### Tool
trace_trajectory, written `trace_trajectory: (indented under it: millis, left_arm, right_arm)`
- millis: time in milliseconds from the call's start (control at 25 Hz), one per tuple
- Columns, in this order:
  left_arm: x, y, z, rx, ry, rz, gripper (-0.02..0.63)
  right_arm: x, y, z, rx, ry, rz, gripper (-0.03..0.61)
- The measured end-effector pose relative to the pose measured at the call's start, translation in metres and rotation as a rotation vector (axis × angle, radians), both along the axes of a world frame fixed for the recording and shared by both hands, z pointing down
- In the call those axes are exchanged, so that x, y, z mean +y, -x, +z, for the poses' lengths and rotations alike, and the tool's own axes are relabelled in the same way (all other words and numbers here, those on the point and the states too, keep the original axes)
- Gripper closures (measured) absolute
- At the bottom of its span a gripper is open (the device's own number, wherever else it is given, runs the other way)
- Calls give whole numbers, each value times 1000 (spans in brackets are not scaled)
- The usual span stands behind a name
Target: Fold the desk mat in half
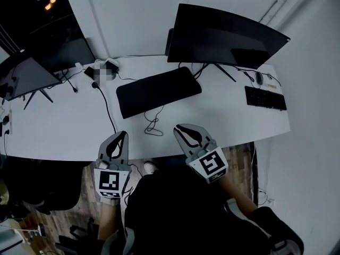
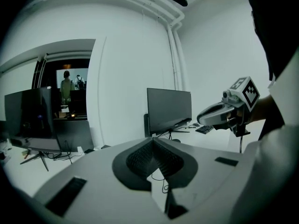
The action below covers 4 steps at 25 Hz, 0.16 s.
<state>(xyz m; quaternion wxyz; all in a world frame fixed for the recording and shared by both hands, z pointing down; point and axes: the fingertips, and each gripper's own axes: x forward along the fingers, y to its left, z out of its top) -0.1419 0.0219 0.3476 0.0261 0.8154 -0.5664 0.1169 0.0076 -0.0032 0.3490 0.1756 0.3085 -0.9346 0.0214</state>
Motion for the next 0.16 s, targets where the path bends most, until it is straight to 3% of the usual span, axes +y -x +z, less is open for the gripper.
trace_trajectory:
  millis: [160]
  left_arm:
    - [0,4,5,8,5,-1,604]
  right_arm:
    - [-4,2,1,5,-2,6,538]
